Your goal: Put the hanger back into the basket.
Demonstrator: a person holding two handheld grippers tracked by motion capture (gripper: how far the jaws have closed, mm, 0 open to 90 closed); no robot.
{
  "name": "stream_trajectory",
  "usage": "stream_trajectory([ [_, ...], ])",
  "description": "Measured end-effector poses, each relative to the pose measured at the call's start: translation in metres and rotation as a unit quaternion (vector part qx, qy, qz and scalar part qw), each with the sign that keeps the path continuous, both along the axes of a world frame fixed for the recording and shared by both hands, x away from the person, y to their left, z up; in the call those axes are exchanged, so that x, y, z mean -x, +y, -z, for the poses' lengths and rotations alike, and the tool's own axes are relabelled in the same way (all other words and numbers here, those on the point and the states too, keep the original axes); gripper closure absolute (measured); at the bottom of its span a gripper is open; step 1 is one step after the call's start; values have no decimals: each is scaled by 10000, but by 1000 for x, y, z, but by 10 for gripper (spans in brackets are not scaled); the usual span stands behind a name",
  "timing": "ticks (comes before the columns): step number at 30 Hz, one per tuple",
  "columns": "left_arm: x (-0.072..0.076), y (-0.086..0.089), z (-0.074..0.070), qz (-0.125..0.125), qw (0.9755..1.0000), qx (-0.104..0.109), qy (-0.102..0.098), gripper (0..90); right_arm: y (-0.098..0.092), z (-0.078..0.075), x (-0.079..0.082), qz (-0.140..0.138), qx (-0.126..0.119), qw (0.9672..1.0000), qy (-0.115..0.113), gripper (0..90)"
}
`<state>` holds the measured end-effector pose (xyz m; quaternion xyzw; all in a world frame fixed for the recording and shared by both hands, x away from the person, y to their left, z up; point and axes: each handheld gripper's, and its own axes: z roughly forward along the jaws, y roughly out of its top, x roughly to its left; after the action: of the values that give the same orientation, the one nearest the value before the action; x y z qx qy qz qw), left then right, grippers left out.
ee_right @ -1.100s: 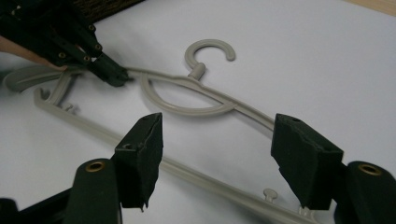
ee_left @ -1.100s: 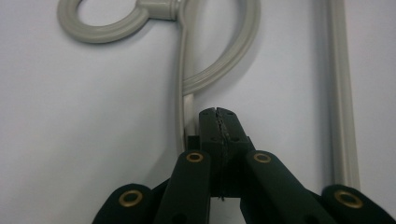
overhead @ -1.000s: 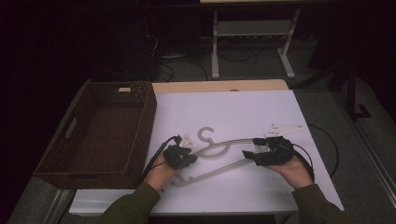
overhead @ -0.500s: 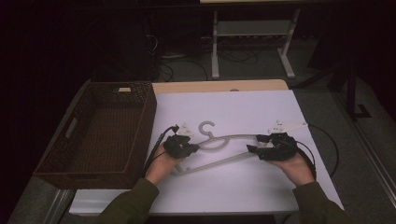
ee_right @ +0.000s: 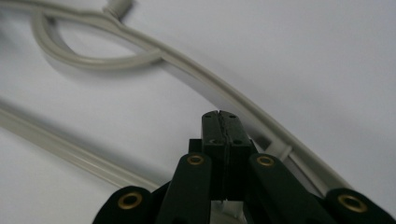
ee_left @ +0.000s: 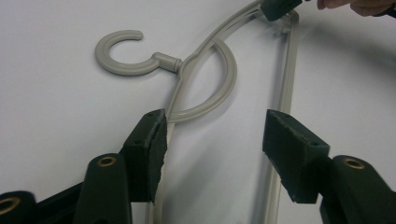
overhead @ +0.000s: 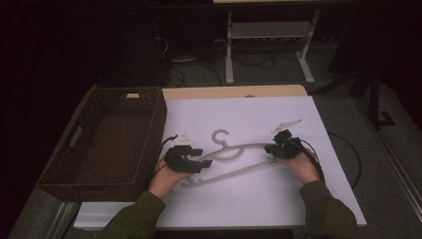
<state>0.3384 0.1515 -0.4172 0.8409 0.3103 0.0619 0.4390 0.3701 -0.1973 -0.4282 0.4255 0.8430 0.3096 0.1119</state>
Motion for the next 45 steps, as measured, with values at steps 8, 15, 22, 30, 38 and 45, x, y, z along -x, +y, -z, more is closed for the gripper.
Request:
stream_trajectory([
  [8, -1, 2, 0, -49, 10000, 86, 7, 350, -5, 4, 11, -23, 173, 9998, 122, 895],
  [15, -1, 2, 0, -25, 9999, 122, 13, 341, -14, 2, 36, -29, 377, 9992, 134, 895],
  [22, -1, 4, -1, -7, 9999, 131, -9, 336, -28, 1, 59, 80, 427, 9991, 29, 895],
  [30, -1, 5, -1, 69, 9998, 181, -20, 292, -22, -19, 72, -257, -377, 9980, -433, 894],
  [38, -1, 4, -1, 128, 9995, 264, -149, 172, 16, -19, 80, -994, -669, 9916, -492, 895],
  [45, -2, 5, -1, 65, 9992, 326, -220, 34, 41, -9, 80, -1312, -598, 9890, -317, 895],
])
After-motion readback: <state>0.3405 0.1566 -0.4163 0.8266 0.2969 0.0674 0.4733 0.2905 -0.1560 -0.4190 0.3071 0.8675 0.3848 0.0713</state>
